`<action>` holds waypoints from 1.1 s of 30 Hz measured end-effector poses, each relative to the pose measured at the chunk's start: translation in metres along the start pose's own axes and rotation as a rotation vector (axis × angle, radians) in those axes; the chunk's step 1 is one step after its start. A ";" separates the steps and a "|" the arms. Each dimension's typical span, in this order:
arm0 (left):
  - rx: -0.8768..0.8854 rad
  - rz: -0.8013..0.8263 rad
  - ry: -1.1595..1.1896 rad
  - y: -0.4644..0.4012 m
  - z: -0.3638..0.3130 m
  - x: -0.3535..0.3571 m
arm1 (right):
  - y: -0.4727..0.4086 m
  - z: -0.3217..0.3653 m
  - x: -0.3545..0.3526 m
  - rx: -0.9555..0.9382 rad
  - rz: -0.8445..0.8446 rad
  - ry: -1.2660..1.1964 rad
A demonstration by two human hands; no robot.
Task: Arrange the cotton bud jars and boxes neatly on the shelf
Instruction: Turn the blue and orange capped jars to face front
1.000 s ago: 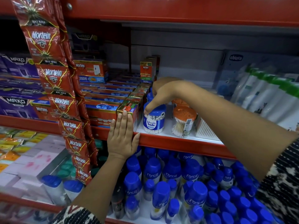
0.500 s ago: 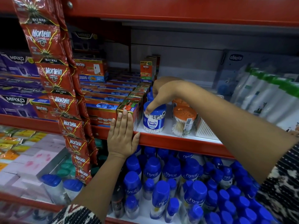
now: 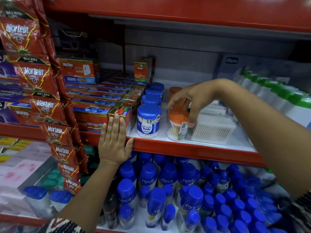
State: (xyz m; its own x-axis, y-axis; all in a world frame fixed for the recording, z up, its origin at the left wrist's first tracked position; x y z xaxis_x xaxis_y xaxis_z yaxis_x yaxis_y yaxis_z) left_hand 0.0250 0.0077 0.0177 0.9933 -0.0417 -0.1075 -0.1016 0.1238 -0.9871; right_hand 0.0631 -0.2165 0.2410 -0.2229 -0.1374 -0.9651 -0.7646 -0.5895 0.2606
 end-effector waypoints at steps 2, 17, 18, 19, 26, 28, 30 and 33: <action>0.001 0.001 0.002 0.000 -0.001 -0.001 | -0.002 -0.001 0.005 -0.009 0.010 0.008; -0.011 0.022 -0.008 -0.002 -0.001 -0.001 | -0.010 -0.002 0.009 0.046 -0.143 -0.029; -0.012 0.021 -0.010 -0.001 -0.001 -0.001 | -0.011 -0.002 0.009 0.059 -0.160 -0.021; -0.010 0.021 -0.011 -0.001 -0.001 -0.001 | -0.012 -0.002 0.010 0.072 -0.169 -0.022; -0.013 0.021 -0.012 -0.001 -0.001 -0.001 | -0.017 -0.004 0.011 0.146 -0.197 -0.003; -0.007 0.017 -0.008 -0.002 -0.001 -0.001 | -0.017 -0.004 0.012 0.171 -0.217 0.019; -0.006 0.016 -0.002 -0.002 -0.001 -0.001 | -0.017 -0.005 0.012 0.190 -0.234 0.030; -0.007 0.016 -0.003 -0.001 0.000 -0.001 | -0.018 -0.006 0.013 0.199 -0.240 0.012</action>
State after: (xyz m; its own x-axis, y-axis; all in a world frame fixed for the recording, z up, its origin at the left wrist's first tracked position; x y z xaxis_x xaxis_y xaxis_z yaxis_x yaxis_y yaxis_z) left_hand 0.0242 0.0073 0.0193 0.9918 -0.0366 -0.1225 -0.1175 0.1173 -0.9861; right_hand 0.0780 -0.2121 0.2237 -0.0154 -0.0233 -0.9996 -0.8981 -0.4391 0.0241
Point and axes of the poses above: each hand's wrist, its own y-axis away from the middle knuckle, its own x-axis out of the palm, z = x × y, the point moved 2 cm from there along -y, towards the middle knuckle, and after that the axes turned 8 degrees about -z, right-handed, at the moved point
